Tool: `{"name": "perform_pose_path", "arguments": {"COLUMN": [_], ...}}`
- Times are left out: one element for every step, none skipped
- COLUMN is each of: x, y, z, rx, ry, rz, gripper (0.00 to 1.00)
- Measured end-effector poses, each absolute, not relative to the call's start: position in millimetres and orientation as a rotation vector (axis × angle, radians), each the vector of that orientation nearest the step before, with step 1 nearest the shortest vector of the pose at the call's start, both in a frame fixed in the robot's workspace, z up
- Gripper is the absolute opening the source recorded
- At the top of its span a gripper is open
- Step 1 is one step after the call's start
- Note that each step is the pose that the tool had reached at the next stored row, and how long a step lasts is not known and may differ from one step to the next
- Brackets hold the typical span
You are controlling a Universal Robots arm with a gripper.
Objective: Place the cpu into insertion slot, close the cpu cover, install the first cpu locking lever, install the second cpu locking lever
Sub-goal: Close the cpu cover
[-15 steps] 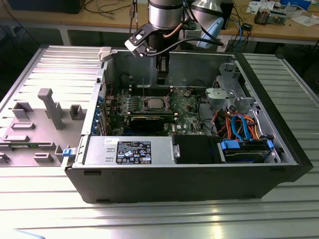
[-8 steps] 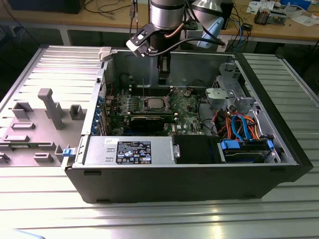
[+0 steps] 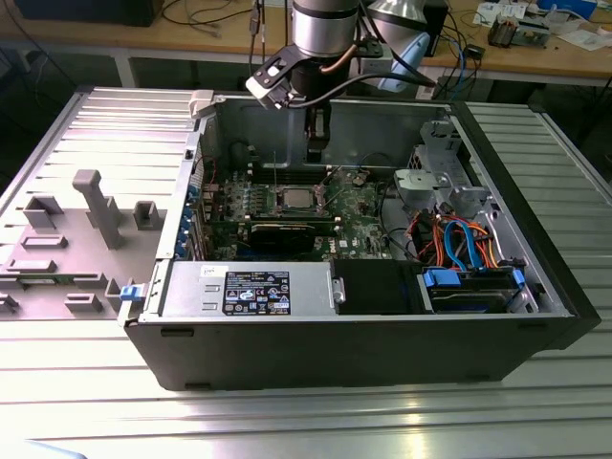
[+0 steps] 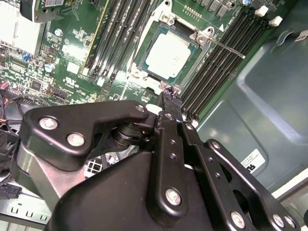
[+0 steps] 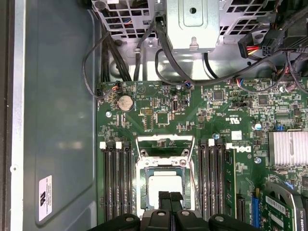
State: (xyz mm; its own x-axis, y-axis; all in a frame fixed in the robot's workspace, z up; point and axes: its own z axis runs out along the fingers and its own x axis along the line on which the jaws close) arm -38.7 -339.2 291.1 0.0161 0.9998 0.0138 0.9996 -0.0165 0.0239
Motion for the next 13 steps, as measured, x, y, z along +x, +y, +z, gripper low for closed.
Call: {"name": "perform_pose_path", "arguments": {"x": [-38.5, -38.1, -37.9, -37.4, -37.0, -36.5, -36.0, -35.2, -34.2, -33.3, -32.5, -31.5, -30.6], "y": [-339.2, -339.2, -339.2, -339.2, -339.2, -339.2, -339.2, -339.2, -339.2, -339.2, -339.2, -339.2, -339.2], "z": [291.1, 291.1, 291.1, 291.1, 291.1, 291.1, 291.1, 291.1, 291.1, 291.1, 291.1, 291.1, 291.1], "rx": [2.234, 2.234, 2.234, 2.234, 2.234, 2.234, 2.234, 2.234, 2.234, 2.234, 2.234, 2.234, 2.234], "ry": [2.198, 2.198, 2.198, 2.198, 2.198, 2.198, 2.198, 2.198, 2.198, 2.198, 2.198, 2.198, 2.198], "rz": [0.042, 0.042, 0.042, 0.042, 0.042, 0.042, 0.042, 0.042, 0.042, 0.042, 0.042, 0.042, 0.042], "gripper": [0.11, 0.11, 0.11, 0.11, 0.11, 0.11, 0.11, 0.11, 0.11, 0.11, 0.11, 0.11, 0.11]}}
